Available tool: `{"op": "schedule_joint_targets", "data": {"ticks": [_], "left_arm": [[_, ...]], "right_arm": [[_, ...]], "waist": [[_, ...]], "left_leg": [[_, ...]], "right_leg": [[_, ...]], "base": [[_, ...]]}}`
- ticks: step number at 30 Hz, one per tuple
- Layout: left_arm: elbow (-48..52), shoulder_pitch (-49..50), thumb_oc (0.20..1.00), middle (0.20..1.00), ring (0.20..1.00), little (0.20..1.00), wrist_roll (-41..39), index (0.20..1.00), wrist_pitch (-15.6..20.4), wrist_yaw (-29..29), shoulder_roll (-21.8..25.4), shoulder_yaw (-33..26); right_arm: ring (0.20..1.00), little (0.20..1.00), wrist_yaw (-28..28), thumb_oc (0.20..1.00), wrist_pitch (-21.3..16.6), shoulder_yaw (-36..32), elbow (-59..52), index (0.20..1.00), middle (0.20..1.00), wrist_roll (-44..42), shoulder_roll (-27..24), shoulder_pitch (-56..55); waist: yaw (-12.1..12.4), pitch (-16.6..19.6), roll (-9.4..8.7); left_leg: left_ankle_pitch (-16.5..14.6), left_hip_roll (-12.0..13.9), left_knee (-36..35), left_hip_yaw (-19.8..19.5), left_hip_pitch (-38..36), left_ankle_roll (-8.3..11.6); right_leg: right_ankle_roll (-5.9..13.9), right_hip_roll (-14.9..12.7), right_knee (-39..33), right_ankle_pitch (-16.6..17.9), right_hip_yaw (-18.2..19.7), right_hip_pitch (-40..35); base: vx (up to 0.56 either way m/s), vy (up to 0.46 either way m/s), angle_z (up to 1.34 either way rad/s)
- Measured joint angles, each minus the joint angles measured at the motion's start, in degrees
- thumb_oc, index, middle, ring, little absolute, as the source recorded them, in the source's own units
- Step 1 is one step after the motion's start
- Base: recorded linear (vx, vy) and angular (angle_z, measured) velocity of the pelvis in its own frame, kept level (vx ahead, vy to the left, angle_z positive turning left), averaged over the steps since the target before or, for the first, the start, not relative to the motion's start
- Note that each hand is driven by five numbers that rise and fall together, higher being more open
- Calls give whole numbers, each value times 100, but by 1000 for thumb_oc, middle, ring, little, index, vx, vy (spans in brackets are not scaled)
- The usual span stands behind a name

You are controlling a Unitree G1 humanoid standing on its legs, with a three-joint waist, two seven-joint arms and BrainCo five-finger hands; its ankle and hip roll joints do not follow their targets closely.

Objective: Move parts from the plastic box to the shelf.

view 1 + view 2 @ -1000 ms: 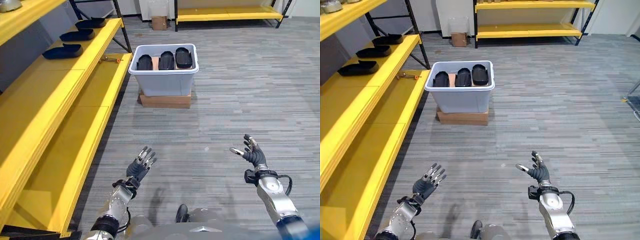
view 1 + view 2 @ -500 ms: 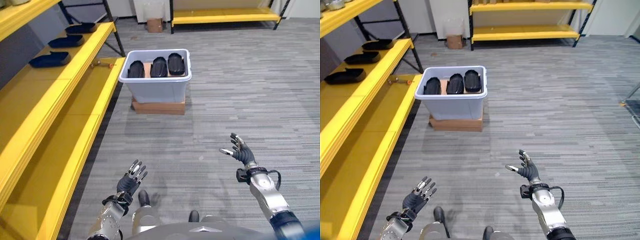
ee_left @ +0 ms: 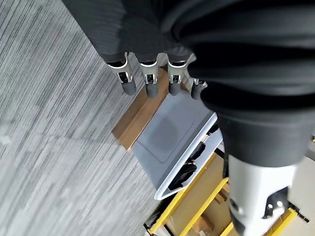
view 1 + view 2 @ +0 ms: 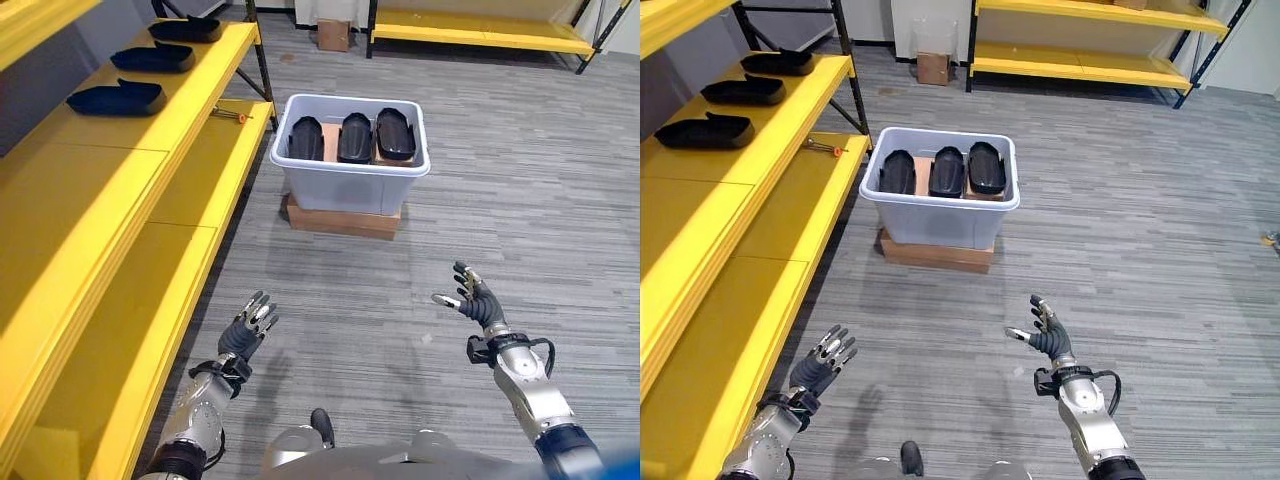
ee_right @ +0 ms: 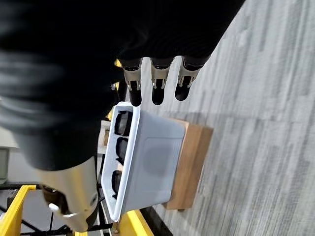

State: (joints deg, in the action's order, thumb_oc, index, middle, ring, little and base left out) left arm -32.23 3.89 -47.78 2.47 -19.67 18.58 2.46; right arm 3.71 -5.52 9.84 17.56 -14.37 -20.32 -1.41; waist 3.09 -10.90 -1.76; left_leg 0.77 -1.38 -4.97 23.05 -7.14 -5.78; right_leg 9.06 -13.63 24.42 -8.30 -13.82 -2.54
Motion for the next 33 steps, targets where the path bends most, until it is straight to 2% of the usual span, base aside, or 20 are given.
{"op": "schedule_joint_targets", "data": {"ticks": [1, 3, 5, 6, 7, 9, 11, 14, 15, 16, 17, 19, 22, 23, 25, 26, 27, 29, 30, 33], "left_arm": [[-2, 35, 1000, 1000, 1000, 1000, 14, 1000, 4, 0, 5, 29], [-110, 61, 1000, 1000, 1000, 1000, 139, 1000, 23, -7, -10, 152], [-132, 126, 1000, 1000, 1000, 1000, 158, 1000, 25, -1, -31, 293], [-96, 194, 1000, 1000, 1000, 1000, 155, 1000, 33, 0, -50, 336], [-84, 231, 1000, 1000, 1000, 1000, 152, 1000, 36, 4, -44, 330], [-43, 196, 1000, 1000, 1000, 1000, 129, 1000, 35, 5, -3, 326], [1, 143, 1000, 1000, 1000, 1000, 109, 1000, 35, 11, -24, 281], [-2, 141, 1000, 1000, 1000, 1000, 98, 1000, 20, 21, -179, 333], [-12, 114, 1000, 1000, 1000, 1000, 100, 1000, 28, 27, -247, 462], [-34, 111, 1000, 1000, 1000, 1000, 102, 1000, 34, 27, -269, 565], [-34, 175, 1000, 1000, 1000, 1000, 109, 1000, 32, 14, -277, 717], [-35, 306, 1000, 1000, 1000, 1000, 117, 1000, 45, 3, -268, 714], [32, 445, 1000, 1000, 1000, 1000, 136, 1000, 51, -46, -187, 728], [47, 497, 1000, 1000, 1000, 1000, 137, 1000, 45, -60, -214, 721], [131, 510, 1000, 1000, 1000, 1000, 143, 1000, 25, -155, -235, 785], [154, 476, 1000, 1000, 1000, 1000, 143, 1000, 19, -277, -228, 775], [154, 469, 1000, 1000, 1000, 1000, 143, 1000, 18, -310, -233, 774], [153, 477, 1000, 1000, 1000, 1000, 144, 1000, 19, -438, -242, 771], [153, 445, 1000, 1000, 1000, 1000, 142, 1000, 21, -508, -245, 763], [155, 409, 1000, 1000, 1000, 1000, 3, 1000, 17, -679, -357, 683]], "right_arm": [[1000, 1000, 7, 1000, 0, 1, 0, 1000, 1000, -1, 8, -5], [1000, 1000, 133, 1000, 5, 5, -3, 1000, 1000, -2, 12, 77], [1000, 1000, 179, 1000, 14, 13, -18, 1000, 1000, 0, -23, 95], [1000, 1000, 176, 1000, 14, 20, -22, 1000, 1000, 0, -40, 96], [1000, 1000, 172, 1000, 10, 27, -58, 1000, 1000, 0, -34, 93], [1000, 1000, 169, 1000, 11, 15, -78, 1000, 1000, 2, -52, 50], [1000, 1000, 180, 1000, 10, -16, -104, 1000, 1000, 3, -75, -26], [1000, 1000, 208, 1000, 14, -11, -231, 1000, 1000, 3, -75, -132], [1000, 1000, 270, 1000, 16, -14, -245, 1000, 1000, 6, -68, -137], [1000, 1000, 317, 1000, 16, -17, -244, 1000, 1000, 6, -56, -156], [1000, 1000, 359, 1000, 33, -19, -222, 1000, 1000, 6, -45, -199], [1000, 1000, 471, 1000, 32, -33, -197, 1000, 1000, 4, 6, -265], [1000, 1000, 690, 1000, -26, -70, -56, 1000, 1000, 6, 12, -301], [1000, 1000, 744, 1000, -31, -94, 34, 1000, 1000, 8, -10, -270], [1000, 1000, 821, 1000, -45, -226, 46, 1000, 1000, 5, -15, -252], [1000, 1000, 846, 1000, -46, -258, 52, 1000, 1000, 4, -27, -244], [1000, 1000, 847, 1000, -50, -260, 50, 1000, 1000, 4, -67, -228], [1000, 1000, 844, 1000, -51, -272, 53, 1000, 1000, 4, -153, -146], [1000, 1000, 816, 1000, -50, -270, 57, 1000, 1000, 5, -177, -84], [1000, 1000, 753, 1000, -50, -261, 62, 1000, 1000, 82, -253, -73]], "waist": [[11, -2, -8], [102, -12, -3], [18, -19, 42], [-35, -13, 90], [-49, -32, 114], [-188, -121, 81], [-300, -156, 40], [-388, -200, -38], [-493, -253, -118], [-536, -278, -133], [-562, -372, -101], [-518, -380, -84], [-509, -319, -139], [-476, -279, -89], [-464, -262, 103], [-382, -252, 122], [-363, -212, 117], [-377, -100, 182], [-374, -84, 170], [-369, 114, 122]], "left_leg": [[-27, -39, 21, -7, -6, -7], [-138, -140, 128, 139, 17, -117], [-275, -190, 128, 122, -41, -179], [-286, -198, 65, 94, -98, -200], [-277, -205, 37, 114, -91, -234], [-242, -185, 45, 100, -81, -189], [-263, -171, 118, 112, -15, -183], [-337, -322, 112, 52, -198, -127], [-378, -444, 116, -63, -315, -172], [-413, -466, 138, -157, -351, -190], [-384, -452, 88, -212, -570, -250], [-600, -414, 146, -328, -706, -123], [-837, -299, 266, -662, -985, 114], [-912, -176, 329, -716, -1040, 307], [-962, 110, 401, -779, -1126, 493], [-1026, 358, 719, -765, -1191, 631], [-1042, 464, 883, -769, -1199, 659], [-1081, 634, 958, -768, -1227, 738], [-1075, 728, 1097, -756, -1261, 767], [-950, 897, 1595, -757, -1170, 979]], "right_leg": [[62, -25, 126, 14, -66, 57], [415, -300, 1077, 291, -120, 614], [482, -619, 1944, 768, -86, 1119], [545, -623, 2196, 879, -3, 1321], [533, -543, 2429, 695, 36, 1610], [430, -320, 1824, 428, -76, 1727], [339, -183, 190, 544, -580, 1666], [415, -211, -1452, 1183, -705, 1693], [508, -302, -2187, 1651, -629, 1719], [506, -311, -2545, 1888, -540, 1705], [499, -341, -2666, 1902, -494, 1731], [496, -326, -2520, 1897, -490, 1625], [385, -217, -1872, 1808, -460, 1081], [-98, -35, -1953, 1704, -575, 796], [-385, 274, -1965, 1537, -663, 631], [-816, 452, -1832, 1370, -714, 457], [-917, 513, -1755, 1224, -765, 387], [-879, 663, -1544, 866, -804, 405], [-947, 691, -1262, 653, -795, 435], [-1008, 698, -549, -164, -766, 608]], "base": [[68, 343, -10], [46, 225, -29], [53, 109, -14], [63, 24, -27], [68, -74, -28], [73, -94, 4], [156, -77, 16], [276, -113, 7], [292, -112, 34], [440, -145, 61], [311, -127, 46], [363, -155, 39], [361, -116, 46], [355, -101, 28], [460, -153, 12], [454, -131, -4], [384, -107, -9], [343, -119, -4], [333, -161, -8], [398, -217, -6]]}}
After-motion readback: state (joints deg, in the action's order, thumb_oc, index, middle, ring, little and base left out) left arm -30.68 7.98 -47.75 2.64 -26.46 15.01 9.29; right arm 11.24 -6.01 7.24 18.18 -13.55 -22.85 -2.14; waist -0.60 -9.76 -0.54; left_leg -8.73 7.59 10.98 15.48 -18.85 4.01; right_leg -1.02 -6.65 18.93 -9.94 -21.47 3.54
